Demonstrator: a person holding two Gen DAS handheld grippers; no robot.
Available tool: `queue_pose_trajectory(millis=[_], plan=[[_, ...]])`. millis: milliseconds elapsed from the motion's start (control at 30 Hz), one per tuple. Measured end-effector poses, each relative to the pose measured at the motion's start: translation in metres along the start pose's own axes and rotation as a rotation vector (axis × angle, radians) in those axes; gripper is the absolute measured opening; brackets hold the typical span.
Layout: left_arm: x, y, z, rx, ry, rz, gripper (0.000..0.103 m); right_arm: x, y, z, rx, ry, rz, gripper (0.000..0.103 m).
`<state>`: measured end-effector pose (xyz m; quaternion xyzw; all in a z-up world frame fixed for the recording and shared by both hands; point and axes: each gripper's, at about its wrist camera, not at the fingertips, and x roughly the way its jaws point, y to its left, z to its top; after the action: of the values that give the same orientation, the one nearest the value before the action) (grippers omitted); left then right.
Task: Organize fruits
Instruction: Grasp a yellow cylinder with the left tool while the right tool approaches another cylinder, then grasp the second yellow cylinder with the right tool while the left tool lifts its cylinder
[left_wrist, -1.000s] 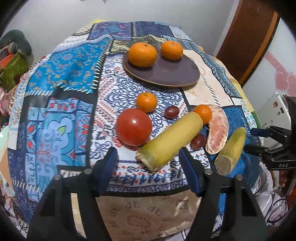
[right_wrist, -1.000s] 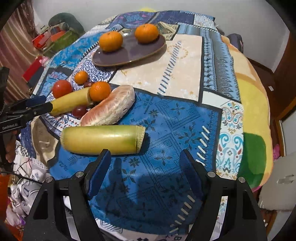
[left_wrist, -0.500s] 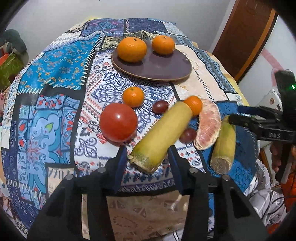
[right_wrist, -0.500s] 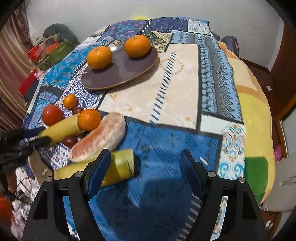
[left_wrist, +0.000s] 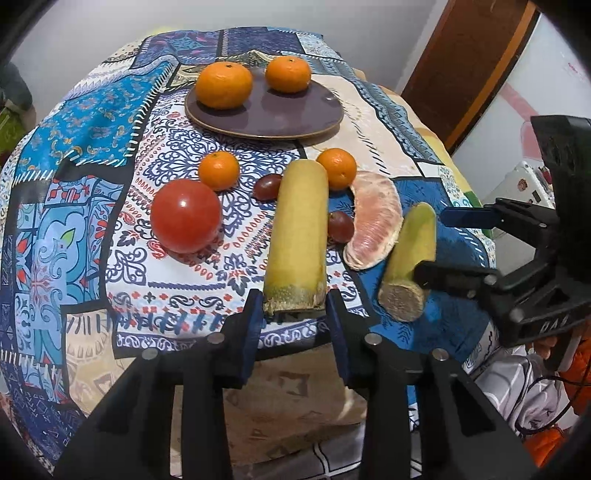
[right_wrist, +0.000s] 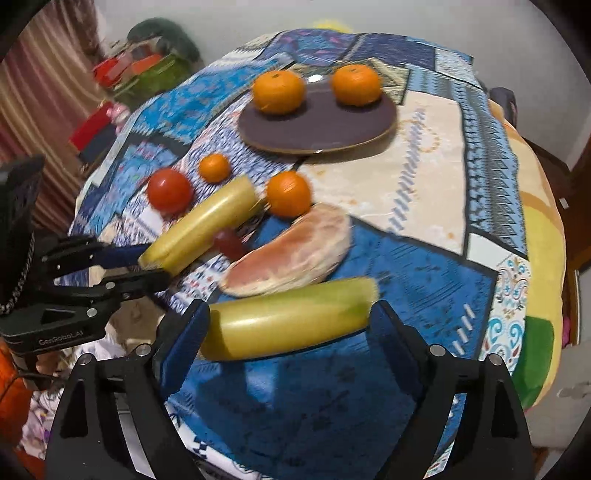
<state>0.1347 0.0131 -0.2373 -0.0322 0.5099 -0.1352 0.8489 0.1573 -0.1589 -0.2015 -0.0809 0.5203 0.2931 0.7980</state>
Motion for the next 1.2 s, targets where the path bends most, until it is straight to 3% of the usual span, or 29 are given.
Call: queue_pose_trajectory(millis=[133,400,500,600,833,1000,1200], plan=[[-0.003,0.002,0.001,-0.004,0.001,0.006,0.035,0.006,0.002,0.0,0.032,0.009,0.012,0.096],[-0.01,0.006,0.006,-0.001,-0.014,0.039,0.038,0.014,0.011,-0.006,-0.028,0.033,-0.027,0.096],[-0.007,0.002,0.012,0.019,-0.014,0.055,0.039,0.012,-0.002,-0.007,-0.009,0.042,-0.008,0.095],[-0.006,-0.003,0.019,0.034,-0.027,0.063,0.047,0.008,-0.017,-0.009,-0.007,0.037,-0.041,0.089],[0.015,-0.008,0.038,0.048,-0.023,0.085,0.047,-0.002,-0.064,-0.015,0.078,0.034,-0.091,0.076],[0.025,-0.004,0.044,0.025,-0.014,0.075,0.046,-0.019,-0.081,-0.017,0.148,-0.007,-0.037,0.076],[0.031,-0.005,0.048,0.021,-0.018,0.073,0.041,-0.019,-0.098,-0.013,0.25,-0.039,-0.044,0.076]])
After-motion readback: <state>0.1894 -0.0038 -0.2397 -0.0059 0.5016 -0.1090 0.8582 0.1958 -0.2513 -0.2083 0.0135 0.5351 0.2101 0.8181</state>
